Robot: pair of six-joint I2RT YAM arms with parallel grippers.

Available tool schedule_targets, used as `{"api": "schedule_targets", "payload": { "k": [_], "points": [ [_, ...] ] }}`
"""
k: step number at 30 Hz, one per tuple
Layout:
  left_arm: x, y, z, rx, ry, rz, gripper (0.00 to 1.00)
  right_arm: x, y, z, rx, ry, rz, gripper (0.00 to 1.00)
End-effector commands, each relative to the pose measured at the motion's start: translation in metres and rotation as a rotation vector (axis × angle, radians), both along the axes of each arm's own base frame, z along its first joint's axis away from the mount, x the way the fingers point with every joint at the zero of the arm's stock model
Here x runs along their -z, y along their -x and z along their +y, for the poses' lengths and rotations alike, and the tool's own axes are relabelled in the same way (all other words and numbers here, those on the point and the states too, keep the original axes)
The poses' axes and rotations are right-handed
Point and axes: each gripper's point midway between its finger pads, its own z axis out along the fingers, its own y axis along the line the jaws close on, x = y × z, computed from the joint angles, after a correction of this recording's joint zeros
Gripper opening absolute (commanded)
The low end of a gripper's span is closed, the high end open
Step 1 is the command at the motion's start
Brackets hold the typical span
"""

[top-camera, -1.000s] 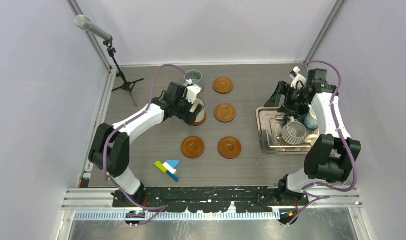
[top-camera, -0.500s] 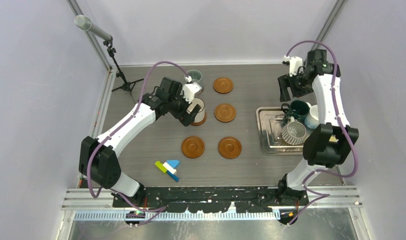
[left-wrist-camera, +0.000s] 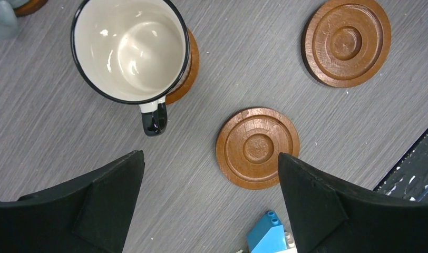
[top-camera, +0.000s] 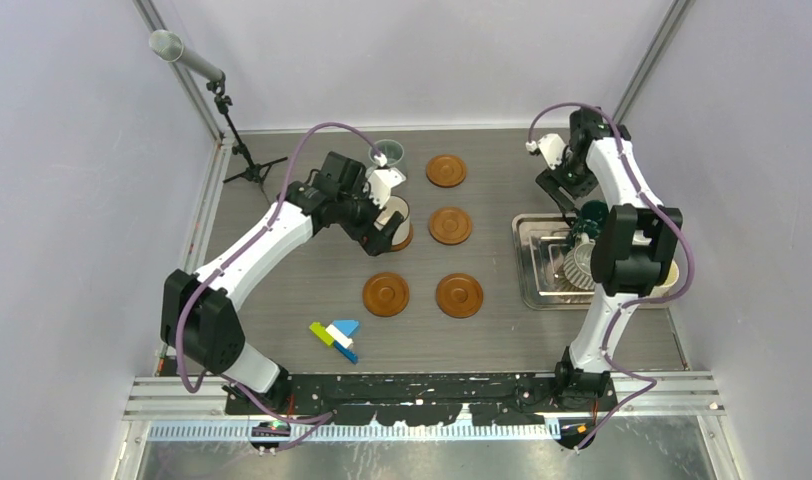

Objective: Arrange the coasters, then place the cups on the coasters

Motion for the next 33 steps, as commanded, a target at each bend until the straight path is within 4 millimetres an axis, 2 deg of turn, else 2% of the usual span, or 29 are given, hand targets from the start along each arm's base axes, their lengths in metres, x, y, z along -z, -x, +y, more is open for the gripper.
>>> {"api": "schedule_targets", "payload": {
  "k": [1, 8, 12, 20, 27, 32, 33],
  "points": [
    [-0.01, -0.002, -0.005, 0.026, 0.024, -0.007, 1.0, 0.001, -0.021, -0.015, -0.061, 0.103, -0.024, 0.73],
    [-0.008, -0.001, -0.007, 0.036, 0.03, 0.008, 1.0, 0.026, -0.02, -0.016, -0.135, 0.129, 0.06, 0.69],
    [-0.01, -0.001, -0.009, 0.043, 0.035, 0.012, 1.0, 0.035, -0.014, -0.016, -0.168, 0.136, 0.112, 0.62],
    [-0.012, -0.002, -0.009, 0.04, 0.04, 0.006, 1.0, 0.043, -0.008, -0.012, -0.206, 0.137, 0.156, 0.36],
    [-0.012, -0.004, -0.01, 0.025, 0.039, 0.012, 1.0, 0.037, 0.001, 0.006, -0.235, 0.101, 0.158, 0.12],
    [-0.021, -0.011, -0.011, -0.001, 0.054, -0.018, 1.0, 0.031, 0.014, 0.023, -0.267, 0.07, 0.152, 0.08],
    [-0.022, -0.012, -0.012, -0.004, 0.058, -0.017, 1.0, 0.031, 0.018, 0.036, -0.298, 0.063, 0.158, 0.08]
  ]
}}
